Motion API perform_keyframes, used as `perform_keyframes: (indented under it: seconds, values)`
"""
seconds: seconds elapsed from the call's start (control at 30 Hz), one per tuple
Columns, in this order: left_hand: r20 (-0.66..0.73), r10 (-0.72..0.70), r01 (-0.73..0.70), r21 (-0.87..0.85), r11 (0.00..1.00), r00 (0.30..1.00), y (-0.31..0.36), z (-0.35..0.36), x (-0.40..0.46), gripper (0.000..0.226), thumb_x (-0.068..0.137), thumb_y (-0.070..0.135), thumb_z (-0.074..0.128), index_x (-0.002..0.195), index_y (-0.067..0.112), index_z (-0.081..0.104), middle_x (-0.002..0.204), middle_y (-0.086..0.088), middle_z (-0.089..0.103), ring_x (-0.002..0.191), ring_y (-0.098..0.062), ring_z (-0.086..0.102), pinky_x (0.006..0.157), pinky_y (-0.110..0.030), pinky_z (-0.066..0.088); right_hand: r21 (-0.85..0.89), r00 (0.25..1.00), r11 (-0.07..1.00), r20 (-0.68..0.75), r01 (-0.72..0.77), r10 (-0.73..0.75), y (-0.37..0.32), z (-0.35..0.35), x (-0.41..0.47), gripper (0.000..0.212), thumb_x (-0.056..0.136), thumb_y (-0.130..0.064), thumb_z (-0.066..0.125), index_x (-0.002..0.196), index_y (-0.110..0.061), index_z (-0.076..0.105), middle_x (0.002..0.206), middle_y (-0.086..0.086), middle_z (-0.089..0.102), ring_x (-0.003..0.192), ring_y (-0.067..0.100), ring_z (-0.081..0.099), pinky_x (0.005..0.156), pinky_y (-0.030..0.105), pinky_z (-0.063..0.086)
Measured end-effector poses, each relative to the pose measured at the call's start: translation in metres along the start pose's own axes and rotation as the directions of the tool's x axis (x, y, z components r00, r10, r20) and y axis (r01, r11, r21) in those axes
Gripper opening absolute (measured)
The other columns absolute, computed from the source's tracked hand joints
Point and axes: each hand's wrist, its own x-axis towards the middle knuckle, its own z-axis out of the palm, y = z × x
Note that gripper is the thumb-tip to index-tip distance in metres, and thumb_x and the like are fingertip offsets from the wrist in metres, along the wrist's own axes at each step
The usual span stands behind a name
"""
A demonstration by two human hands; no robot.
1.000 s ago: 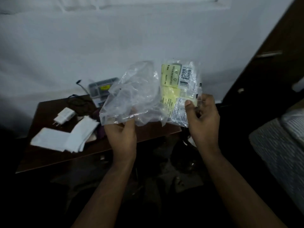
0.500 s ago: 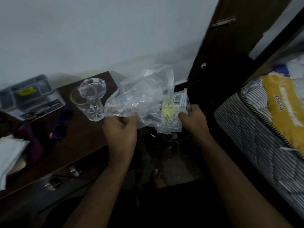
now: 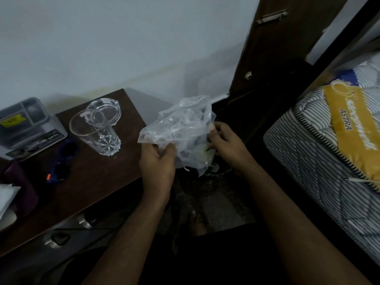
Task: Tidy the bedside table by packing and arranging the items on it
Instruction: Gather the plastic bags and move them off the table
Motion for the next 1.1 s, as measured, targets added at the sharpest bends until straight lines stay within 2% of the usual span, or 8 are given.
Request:
perform_keyframes:
  seconds: [0.1,0.2,0.27,0.4,0.53,0.8,1.0,1.1]
  values:
    - [0.105,-0.028,0.033,-0.051,0.998,0.994,-0.005,0.004,-0.002,0.037,0.093,0.017,0.062,0.13,0.019,0.063,0.118,0.0,0.074,0.108,-0.018,0.072,0.096,-0.047,0.058,0.209,0.976,0.976,0.194,0.055,-0.097,-0.008,0.005,-0.008,0.069,0.098,-0.054,0.056,0.156,-0.025,0.032,0.14,-0.003,0.06,0.123,0.011,0.063,0.104,0.035,0.053]
    - [0.191,-0.042,0.063,-0.105,0.992,0.981,-0.005,0.004,-0.001,0.036,0.096,0.009,0.063,0.131,0.016,0.064,0.12,-0.001,0.075,0.11,-0.016,0.072,0.093,-0.037,0.059,0.223,0.957,0.968,0.235,0.114,-0.167,-0.008,0.0,-0.011,0.044,0.098,-0.026,0.068,0.138,-0.016,0.053,0.123,0.001,0.071,0.11,0.012,0.071,0.094,0.032,0.058]
    - [0.259,-0.076,0.107,-0.107,0.989,0.963,-0.004,0.006,0.0,0.036,0.096,0.011,0.066,0.132,0.015,0.063,0.118,0.0,0.076,0.108,-0.015,0.073,0.086,-0.028,0.059,0.127,0.968,0.98,0.175,0.156,-0.177,-0.005,-0.003,-0.007,0.028,0.092,-0.019,0.075,0.117,-0.013,0.066,0.107,0.005,0.075,0.097,0.016,0.073,0.088,0.041,0.06]
    - [0.26,-0.25,0.285,-0.107,0.953,0.933,-0.003,0.016,0.003,0.058,0.097,0.03,0.067,0.148,0.013,0.045,0.105,0.008,0.07,0.107,-0.013,0.068,0.087,-0.025,0.052,-0.07,0.974,0.993,-0.201,0.09,-0.102,0.012,-0.006,0.003,0.028,0.073,-0.038,0.073,0.095,-0.026,0.061,0.088,-0.005,0.07,0.082,0.017,0.068,0.076,0.05,0.058]
    - [0.261,-0.288,0.318,-0.08,0.945,0.922,-0.008,0.025,0.005,0.06,0.098,0.031,0.065,0.151,0.015,0.042,0.104,0.013,0.065,0.103,-0.001,0.062,0.08,-0.017,0.046,-0.186,0.926,0.982,-0.376,-0.042,-0.031,0.021,-0.009,0.012,0.03,0.078,-0.033,0.07,0.105,-0.032,0.056,0.102,-0.002,0.064,0.09,0.024,0.065,0.08,0.043,0.057]
    - [0.266,-0.309,0.325,-0.016,0.946,0.913,-0.011,0.037,0.008,0.052,0.099,0.031,0.065,0.145,0.016,0.047,0.105,0.011,0.065,0.096,0.001,0.059,0.067,-0.019,0.043,-0.45,0.974,0.866,-0.159,-0.219,0.163,0.023,0.021,0.027,0.076,0.093,-0.034,0.072,0.15,-0.008,0.03,0.148,0.023,0.027,0.116,0.049,0.055,0.087,0.044,0.05]
    - [0.241,-0.232,0.243,-0.015,0.97,0.942,-0.006,0.031,0.01,0.047,0.1,0.028,0.064,0.143,0.014,0.05,0.103,0.009,0.067,0.104,-0.009,0.064,0.068,-0.019,0.045,-0.479,0.994,0.875,-0.113,-0.064,0.011,0.01,0.031,0.025,0.061,0.096,-0.037,0.068,0.146,-0.012,0.044,0.149,0.02,0.033,0.121,0.044,0.053,0.097,0.045,0.048]
    - [0.183,-0.144,0.149,-0.011,0.989,0.972,0.001,0.021,0.006,0.046,0.099,0.026,0.066,0.141,0.015,0.05,0.11,0.004,0.07,0.1,-0.003,0.064,0.072,-0.012,0.045,-0.459,0.989,0.888,-0.123,0.02,-0.086,-0.005,0.037,0.016,0.053,0.096,-0.036,0.067,0.14,-0.014,0.049,0.143,0.017,0.039,0.114,0.04,0.059,0.098,0.044,0.05]
